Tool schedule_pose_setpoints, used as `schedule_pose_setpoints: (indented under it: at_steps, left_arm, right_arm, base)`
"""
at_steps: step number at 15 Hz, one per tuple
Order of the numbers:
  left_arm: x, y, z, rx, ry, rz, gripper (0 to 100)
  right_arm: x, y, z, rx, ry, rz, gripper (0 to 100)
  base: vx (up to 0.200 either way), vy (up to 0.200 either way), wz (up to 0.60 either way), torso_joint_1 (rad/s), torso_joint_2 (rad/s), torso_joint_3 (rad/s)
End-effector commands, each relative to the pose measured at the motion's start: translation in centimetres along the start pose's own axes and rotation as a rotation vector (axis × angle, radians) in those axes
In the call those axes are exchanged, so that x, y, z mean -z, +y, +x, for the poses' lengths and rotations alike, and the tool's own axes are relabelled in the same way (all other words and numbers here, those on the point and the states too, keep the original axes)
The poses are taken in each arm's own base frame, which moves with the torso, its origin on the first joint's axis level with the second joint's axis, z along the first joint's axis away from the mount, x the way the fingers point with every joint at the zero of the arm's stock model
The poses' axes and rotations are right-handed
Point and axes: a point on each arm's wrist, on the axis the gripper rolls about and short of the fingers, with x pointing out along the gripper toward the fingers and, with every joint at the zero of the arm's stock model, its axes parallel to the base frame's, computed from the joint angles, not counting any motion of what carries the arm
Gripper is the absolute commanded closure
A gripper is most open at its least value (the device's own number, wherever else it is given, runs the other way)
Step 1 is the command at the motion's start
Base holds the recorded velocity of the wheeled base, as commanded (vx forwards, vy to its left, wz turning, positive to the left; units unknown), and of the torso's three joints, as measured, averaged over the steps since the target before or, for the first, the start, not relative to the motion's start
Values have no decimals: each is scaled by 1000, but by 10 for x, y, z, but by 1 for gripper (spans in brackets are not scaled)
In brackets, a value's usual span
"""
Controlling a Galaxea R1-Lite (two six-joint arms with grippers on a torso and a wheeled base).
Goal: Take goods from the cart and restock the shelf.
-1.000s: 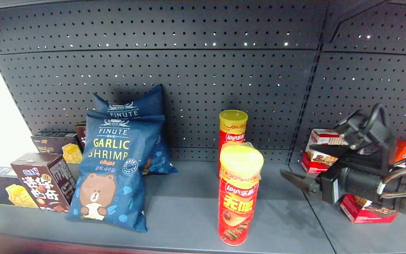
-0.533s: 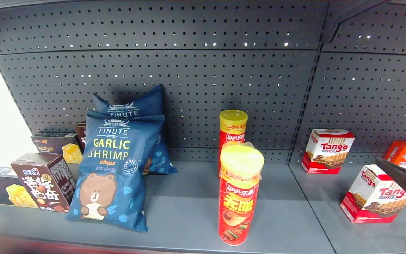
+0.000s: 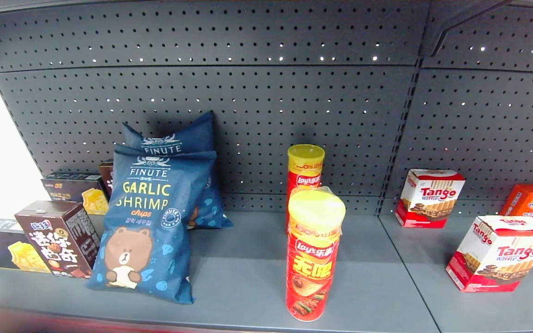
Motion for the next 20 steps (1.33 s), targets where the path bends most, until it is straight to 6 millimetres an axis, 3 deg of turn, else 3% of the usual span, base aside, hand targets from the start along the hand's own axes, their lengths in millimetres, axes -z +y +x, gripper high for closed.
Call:
schedule_pose_setpoints:
  at_steps: [1,4,7,13,20]
  left_arm:
    - [7,-1,-5,-67,-36,-19,0]
    - [7,-1,-5,-71,-36,-21,0]
    - [7,-1,-5,-22,-45,-30,0]
    - [7,-4,-4,99,-77,-38,0]
    - [10,-3,-6,517,-182,-52,0]
  right_arm:
    - [32,0,-26,75,-34,52,0]
    - [31,-2,-26,126,-39,88,0]
    - [37,1,-26,22,25,0,0]
    - [36,1,-26,-6,20,28,0]
    - [36,1,-26,-8,20,28,0]
  base:
    - [0,0,0,0,0,0]
    - [0,0,0,0,0,0]
    - [0,0,0,0,0,0]
    - [0,0,0,0,0,0]
    - [0,0,0,0,0,0]
